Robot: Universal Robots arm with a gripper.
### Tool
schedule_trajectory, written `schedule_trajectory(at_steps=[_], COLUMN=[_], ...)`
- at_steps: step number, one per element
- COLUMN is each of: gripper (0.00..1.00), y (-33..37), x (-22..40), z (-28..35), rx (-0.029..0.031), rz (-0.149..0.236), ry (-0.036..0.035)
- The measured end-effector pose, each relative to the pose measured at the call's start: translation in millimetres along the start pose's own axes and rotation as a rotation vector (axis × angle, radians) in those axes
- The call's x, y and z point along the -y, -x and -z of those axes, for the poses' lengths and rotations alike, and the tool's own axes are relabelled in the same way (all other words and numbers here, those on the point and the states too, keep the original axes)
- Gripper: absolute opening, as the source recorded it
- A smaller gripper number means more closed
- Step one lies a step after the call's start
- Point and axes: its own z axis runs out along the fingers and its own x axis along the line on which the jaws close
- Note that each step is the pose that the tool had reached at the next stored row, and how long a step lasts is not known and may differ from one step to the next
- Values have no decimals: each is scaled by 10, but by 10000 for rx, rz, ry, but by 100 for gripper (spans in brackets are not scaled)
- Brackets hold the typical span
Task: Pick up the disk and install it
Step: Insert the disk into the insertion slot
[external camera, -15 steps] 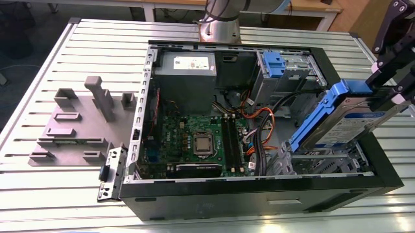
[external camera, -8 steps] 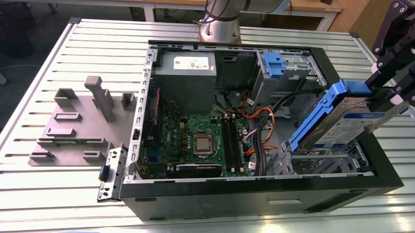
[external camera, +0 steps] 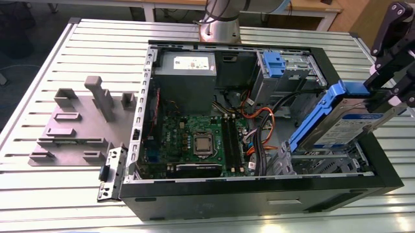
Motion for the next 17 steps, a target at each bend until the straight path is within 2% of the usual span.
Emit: schedule_trajectory(at_steps=[17], gripper=[35], y=[-4], x=[2], z=[-91], rx=[2], rz=[-210], ry=[-9])
